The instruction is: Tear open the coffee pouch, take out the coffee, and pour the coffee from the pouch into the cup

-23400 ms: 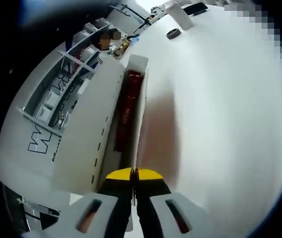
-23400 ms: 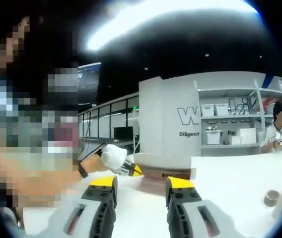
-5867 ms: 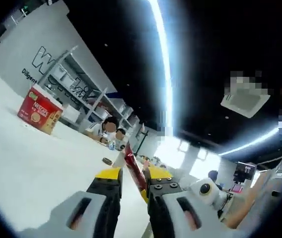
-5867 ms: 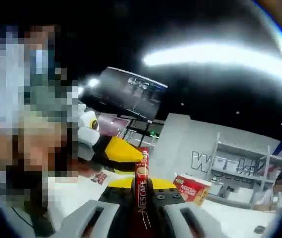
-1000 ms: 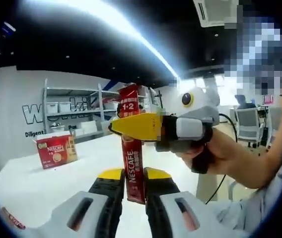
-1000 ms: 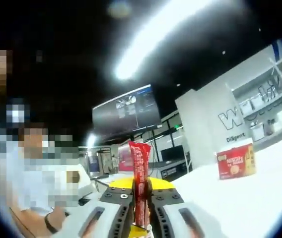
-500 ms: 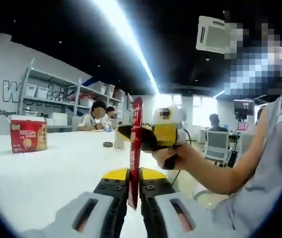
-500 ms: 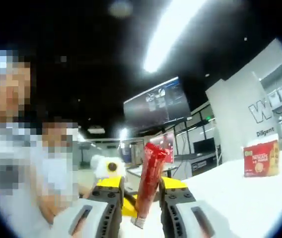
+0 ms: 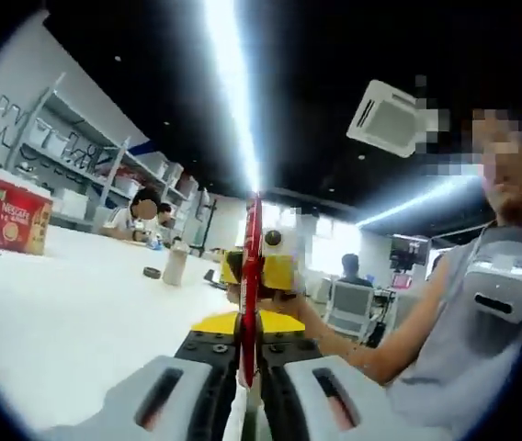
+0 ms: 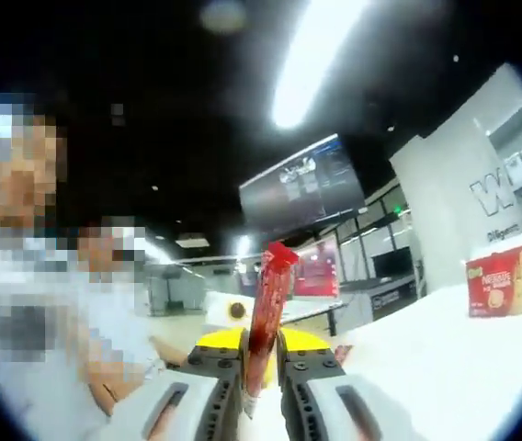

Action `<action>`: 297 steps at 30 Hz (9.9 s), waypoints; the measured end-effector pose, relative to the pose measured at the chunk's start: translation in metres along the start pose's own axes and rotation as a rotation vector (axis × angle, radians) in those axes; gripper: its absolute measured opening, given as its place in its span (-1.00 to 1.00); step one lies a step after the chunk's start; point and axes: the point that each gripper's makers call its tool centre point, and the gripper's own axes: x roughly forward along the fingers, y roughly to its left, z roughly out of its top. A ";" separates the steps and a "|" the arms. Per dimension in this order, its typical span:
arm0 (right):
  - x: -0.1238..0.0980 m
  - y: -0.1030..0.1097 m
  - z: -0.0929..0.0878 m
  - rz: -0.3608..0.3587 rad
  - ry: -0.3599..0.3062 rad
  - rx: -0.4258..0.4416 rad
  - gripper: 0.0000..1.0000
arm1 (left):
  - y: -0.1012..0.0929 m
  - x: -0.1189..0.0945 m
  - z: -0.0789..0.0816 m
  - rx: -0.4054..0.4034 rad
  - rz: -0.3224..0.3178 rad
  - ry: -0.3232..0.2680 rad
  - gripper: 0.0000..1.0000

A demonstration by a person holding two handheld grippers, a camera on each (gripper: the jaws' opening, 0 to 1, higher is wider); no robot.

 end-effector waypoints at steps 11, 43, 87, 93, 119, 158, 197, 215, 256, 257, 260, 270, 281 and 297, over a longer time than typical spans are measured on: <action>-0.002 -0.007 0.009 -0.026 -0.041 0.071 -0.83 | -0.003 -0.001 -0.004 -0.037 -0.027 -0.010 -0.80; 0.011 0.010 0.031 -0.082 -0.035 -0.028 -0.91 | 0.000 0.009 -0.001 0.116 0.023 -0.011 -0.58; 0.001 0.048 0.000 -0.031 0.092 -0.077 -0.95 | -0.050 -0.006 0.030 0.175 -0.072 -0.067 -0.79; 0.001 0.055 -0.005 -0.011 0.109 -0.074 -0.95 | -0.059 -0.001 0.020 0.189 -0.098 -0.030 -0.83; -0.003 0.055 -0.001 -0.024 0.043 -0.035 -0.95 | -0.062 -0.004 0.018 0.155 -0.138 0.004 -0.64; -0.001 -0.012 0.017 -0.346 -0.004 -0.108 -0.75 | 0.010 0.022 0.009 0.564 0.471 0.178 -0.53; -0.006 -0.022 0.029 -0.504 -0.065 -0.144 -0.93 | 0.025 0.011 0.014 0.770 0.737 0.285 -0.66; 0.008 0.035 0.003 -0.125 0.085 -0.137 -0.94 | -0.036 0.000 0.001 0.228 -0.009 0.125 -0.70; 0.008 0.040 0.020 -0.103 -0.072 0.016 -0.88 | -0.033 0.001 -0.010 0.143 -0.029 0.149 -0.79; 0.008 0.039 0.019 -0.102 -0.067 0.023 -0.86 | -0.032 0.001 -0.009 0.150 -0.020 0.141 -0.79; 0.010 0.038 0.015 -0.103 -0.062 0.029 -0.78 | -0.037 0.000 -0.006 0.123 -0.050 0.126 -0.80; 0.019 0.059 0.027 -0.012 -0.115 0.111 -0.75 | -0.070 0.007 0.021 -0.155 -0.127 0.044 -0.79; 0.014 0.049 0.030 -0.003 -0.127 0.166 -0.71 | -0.069 0.012 0.012 -0.178 -0.104 0.073 -0.79; 0.005 -0.049 0.007 -0.478 -0.090 0.033 -0.87 | 0.053 0.002 0.001 0.560 0.682 0.248 -0.54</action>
